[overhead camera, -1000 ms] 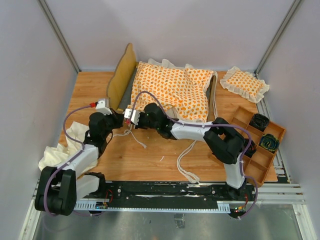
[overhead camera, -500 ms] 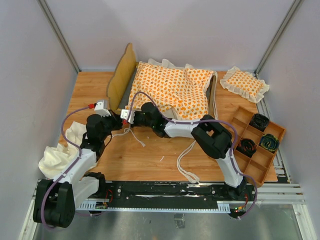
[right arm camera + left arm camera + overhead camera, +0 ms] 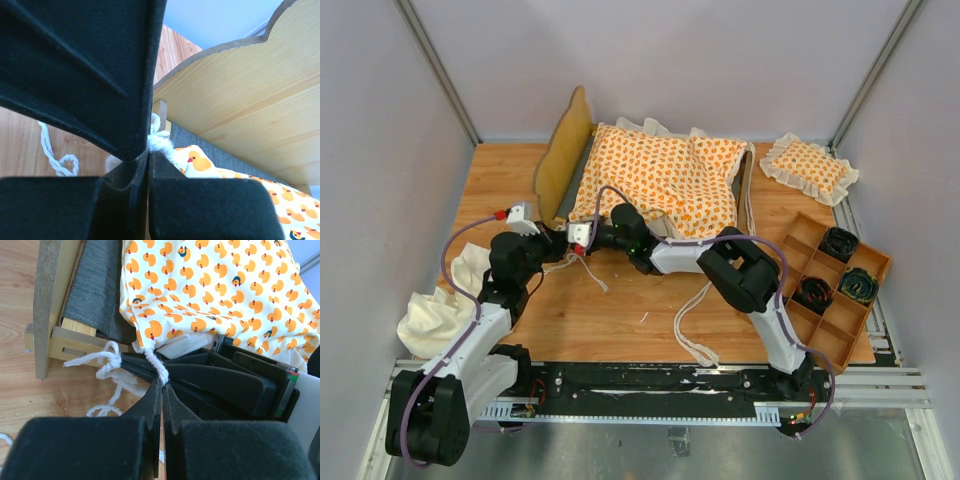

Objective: Set up the pet bed
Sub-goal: Tie the ropes to the bed frame.

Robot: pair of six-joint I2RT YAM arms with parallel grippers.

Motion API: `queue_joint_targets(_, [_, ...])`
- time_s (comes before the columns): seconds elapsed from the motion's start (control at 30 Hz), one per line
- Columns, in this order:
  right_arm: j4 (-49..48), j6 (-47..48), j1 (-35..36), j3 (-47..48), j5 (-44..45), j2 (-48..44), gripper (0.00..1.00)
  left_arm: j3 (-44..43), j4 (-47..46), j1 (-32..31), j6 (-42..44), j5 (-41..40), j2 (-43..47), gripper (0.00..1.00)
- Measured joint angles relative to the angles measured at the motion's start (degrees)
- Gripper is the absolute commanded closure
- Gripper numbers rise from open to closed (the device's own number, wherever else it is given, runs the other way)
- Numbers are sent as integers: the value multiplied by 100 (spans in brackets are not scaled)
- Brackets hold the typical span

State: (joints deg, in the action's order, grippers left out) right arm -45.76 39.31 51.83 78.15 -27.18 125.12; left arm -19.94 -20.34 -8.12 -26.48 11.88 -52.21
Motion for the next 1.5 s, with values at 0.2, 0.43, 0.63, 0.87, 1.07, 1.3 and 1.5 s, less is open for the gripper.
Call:
queue_joint_targets(0.2, [-328, 136, -4, -55, -94, 81, 100, 4, 0, 0, -105, 9, 63, 100])
queue_joint_targets(0.43, [-887, 179, 17, -295, -111, 109, 100, 13, -13, 0, -214, 85, 59, 100])
queue_joint_targets(0.63, [-973, 363, 52, -295, -105, 177, 100, 13, 13, 4, -214, 83, 59, 89])
queue_joint_targets(0.87, [-1069, 466, 79, -378, -87, 177, 100, -39, 442, 0, -192, -328, 173, 62])
queue_joint_targets(1.07, [-1145, 505, 103, -387, -81, 177, 100, -125, 979, 0, -378, -949, 516, 52])
queue_joint_targets(1.3, [-1145, 601, 105, -387, -63, 177, 100, -223, 1362, 0, -662, -1648, 802, 47])
queue_joint_targets(1.5, [-1147, 704, 105, -398, -63, 177, 100, -549, 1574, 0, -1445, -2175, 402, 43])
